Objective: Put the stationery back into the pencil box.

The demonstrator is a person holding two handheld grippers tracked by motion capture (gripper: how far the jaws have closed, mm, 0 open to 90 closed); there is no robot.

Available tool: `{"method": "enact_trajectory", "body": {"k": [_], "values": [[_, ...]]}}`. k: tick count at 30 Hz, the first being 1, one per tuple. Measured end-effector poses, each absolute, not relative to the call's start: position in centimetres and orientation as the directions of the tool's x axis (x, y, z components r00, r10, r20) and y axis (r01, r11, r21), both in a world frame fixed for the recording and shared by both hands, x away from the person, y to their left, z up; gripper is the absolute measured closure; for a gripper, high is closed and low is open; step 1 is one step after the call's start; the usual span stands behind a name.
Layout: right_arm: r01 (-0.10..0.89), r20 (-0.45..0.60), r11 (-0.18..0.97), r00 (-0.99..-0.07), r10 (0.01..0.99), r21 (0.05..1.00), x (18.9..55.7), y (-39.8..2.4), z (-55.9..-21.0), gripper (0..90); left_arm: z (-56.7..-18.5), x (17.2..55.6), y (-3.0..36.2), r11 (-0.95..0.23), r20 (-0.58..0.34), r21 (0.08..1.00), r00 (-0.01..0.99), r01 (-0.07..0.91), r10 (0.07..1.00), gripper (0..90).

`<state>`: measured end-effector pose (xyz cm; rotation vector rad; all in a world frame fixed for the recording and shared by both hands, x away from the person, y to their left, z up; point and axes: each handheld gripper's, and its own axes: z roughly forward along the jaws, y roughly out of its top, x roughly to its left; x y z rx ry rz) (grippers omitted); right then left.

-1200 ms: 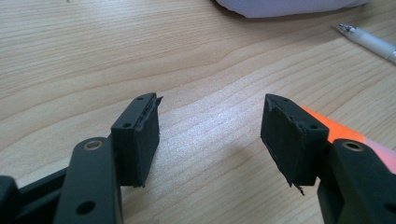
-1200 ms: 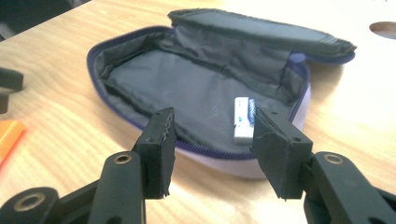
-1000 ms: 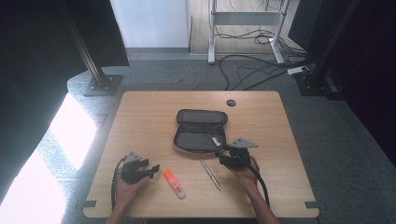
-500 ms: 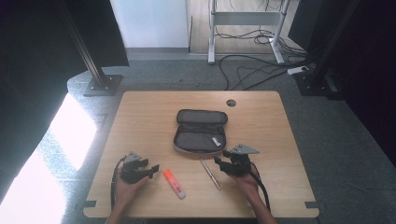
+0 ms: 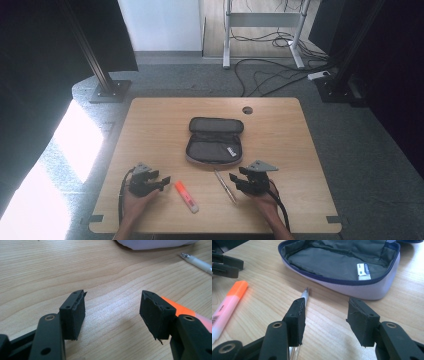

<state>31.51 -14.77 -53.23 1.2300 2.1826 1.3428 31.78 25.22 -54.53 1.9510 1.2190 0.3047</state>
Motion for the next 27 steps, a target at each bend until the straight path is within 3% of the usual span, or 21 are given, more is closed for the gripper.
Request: {"method": "enact_trajectory", "body": {"k": [27], "values": [[0.509,0.147,0.282,-0.648,0.747,0.813,29.9,-11.5,-54.5,48.0,-54.6,31.9,25.3,-0.217,-0.198,0.726,0.501,0.652,0.842,37.7]]}}
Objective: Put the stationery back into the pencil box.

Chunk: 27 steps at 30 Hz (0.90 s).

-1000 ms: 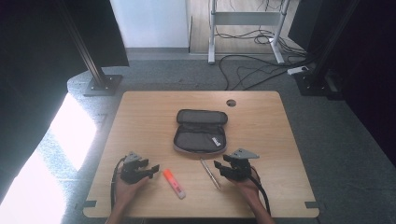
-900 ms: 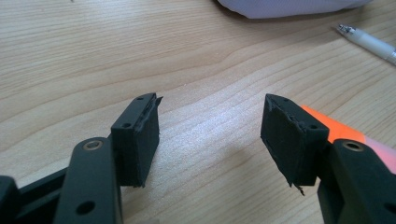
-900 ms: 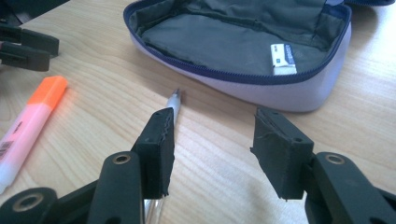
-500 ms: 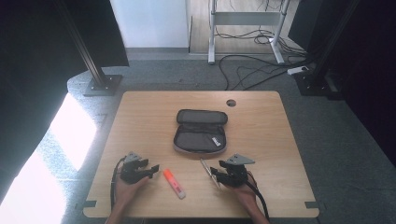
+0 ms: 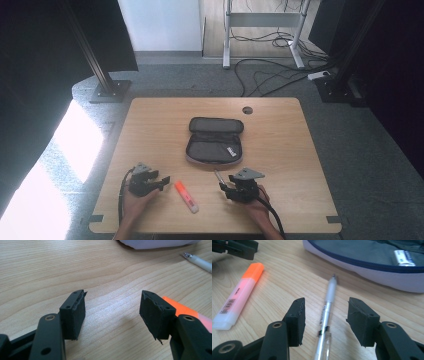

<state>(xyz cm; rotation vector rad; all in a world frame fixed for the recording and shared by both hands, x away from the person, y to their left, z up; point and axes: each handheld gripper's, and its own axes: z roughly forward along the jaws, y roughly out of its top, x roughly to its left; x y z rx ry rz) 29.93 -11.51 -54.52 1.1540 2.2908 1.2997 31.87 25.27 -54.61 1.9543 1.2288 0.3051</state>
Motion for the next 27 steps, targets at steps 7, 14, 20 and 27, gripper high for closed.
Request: {"method": "enact_trajectory", "body": {"k": [7,14,20,27], "values": [[0.516,0.141,0.304,-0.656,0.741,0.801,29.9,-10.9,-55.0,48.9,-54.6,31.9,25.3,-0.217,-0.198,0.726,0.501,0.653,0.843,37.7],[0.516,0.110,0.329,-0.649,0.752,0.791,29.9,-10.7,-55.2,52.9,-54.6,31.9,25.3,-0.217,-0.198,0.726,0.501,0.653,0.843,37.7],[0.523,0.096,0.351,-0.650,0.754,0.777,30.0,-10.5,-55.3,56.6,-54.6,31.9,25.3,-0.216,-0.199,0.727,0.501,0.652,0.842,37.7],[0.499,0.047,0.384,-0.654,0.755,0.777,29.9,-10.3,-55.3,66.0,-54.6,31.9,25.2,-0.214,-0.198,0.726,0.498,0.653,0.844,37.8]]}}
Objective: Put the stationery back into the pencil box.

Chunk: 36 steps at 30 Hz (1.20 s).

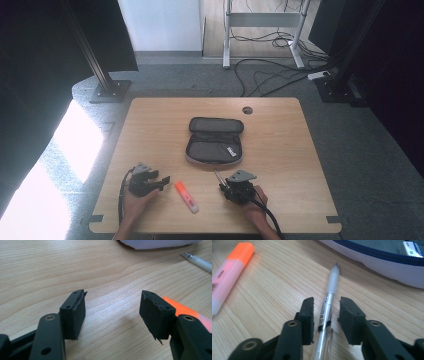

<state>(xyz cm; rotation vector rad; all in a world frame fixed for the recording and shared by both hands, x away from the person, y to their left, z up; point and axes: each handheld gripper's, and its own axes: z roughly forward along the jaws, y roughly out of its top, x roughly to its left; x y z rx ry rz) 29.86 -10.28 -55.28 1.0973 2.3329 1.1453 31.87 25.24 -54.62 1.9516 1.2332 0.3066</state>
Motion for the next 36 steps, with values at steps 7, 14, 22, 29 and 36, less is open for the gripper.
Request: {"method": "enact_trajectory", "body": {"k": [7,14,22,29,36], "values": [[0.497,0.023,0.406,-0.654,0.756,0.767,29.7,-10.1,-55.1,77.3,-54.6,31.9,25.2,-0.213,-0.199,0.727,0.497,0.653,0.845,38.0],[0.499,0.030,0.402,-0.655,0.755,0.767,29.8,-10.3,-55.1,78.7,-54.6,31.9,25.3,-0.211,-0.200,0.727,0.495,0.654,0.846,38.0],[0.470,0.034,0.394,-0.675,0.737,0.790,29.4,-10.4,-54.3,78.8,-54.6,31.9,25.3,-0.211,-0.198,0.727,0.494,0.653,0.847,38.0],[0.442,0.036,0.369,-0.679,0.733,0.818,29.0,-10.5,-53.1,78.8,-54.6,31.9,25.4,-0.210,-0.199,0.726,0.493,0.655,0.847,38.0],[0.420,0.037,0.349,-0.681,0.732,0.838,28.8,-10.9,-52.0,78.8,-54.6,31.9,25.4,-0.210,-0.199,0.726,0.492,0.655,0.847,38.0]]}}
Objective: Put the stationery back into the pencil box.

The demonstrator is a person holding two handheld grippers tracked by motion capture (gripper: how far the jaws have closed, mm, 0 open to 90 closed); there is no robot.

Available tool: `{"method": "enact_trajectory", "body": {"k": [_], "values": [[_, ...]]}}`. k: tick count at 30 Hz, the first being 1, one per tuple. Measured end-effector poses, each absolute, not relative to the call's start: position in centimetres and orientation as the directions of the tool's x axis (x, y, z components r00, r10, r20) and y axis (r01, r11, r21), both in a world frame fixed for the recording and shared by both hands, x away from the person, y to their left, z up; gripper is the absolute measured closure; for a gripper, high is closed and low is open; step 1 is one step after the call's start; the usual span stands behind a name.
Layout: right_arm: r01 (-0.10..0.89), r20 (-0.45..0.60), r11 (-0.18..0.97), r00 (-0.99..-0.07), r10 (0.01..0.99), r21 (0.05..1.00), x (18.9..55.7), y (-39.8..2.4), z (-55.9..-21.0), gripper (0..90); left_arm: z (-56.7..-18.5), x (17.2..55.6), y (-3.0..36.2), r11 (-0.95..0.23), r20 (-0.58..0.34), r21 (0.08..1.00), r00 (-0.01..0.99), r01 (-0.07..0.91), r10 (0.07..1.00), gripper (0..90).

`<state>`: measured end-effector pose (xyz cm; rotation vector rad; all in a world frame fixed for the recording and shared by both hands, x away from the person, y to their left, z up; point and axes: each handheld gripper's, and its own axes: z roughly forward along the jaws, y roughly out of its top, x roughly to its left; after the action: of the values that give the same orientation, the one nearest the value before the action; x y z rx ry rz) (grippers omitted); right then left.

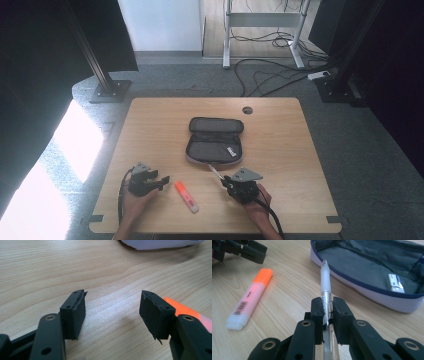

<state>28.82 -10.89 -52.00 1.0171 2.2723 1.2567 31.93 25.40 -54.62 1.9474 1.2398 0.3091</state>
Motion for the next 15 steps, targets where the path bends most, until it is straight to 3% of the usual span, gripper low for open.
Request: {"method": "enact_trajectory", "body": {"k": [15], "values": [[0.408,0.045,0.313,-0.667,0.744,0.858,28.88,-11.71,-51.04,78.8,-54.63,31.94,25.41,-0.208,-0.201,0.727,0.491,0.655,0.848,38.1]]}}
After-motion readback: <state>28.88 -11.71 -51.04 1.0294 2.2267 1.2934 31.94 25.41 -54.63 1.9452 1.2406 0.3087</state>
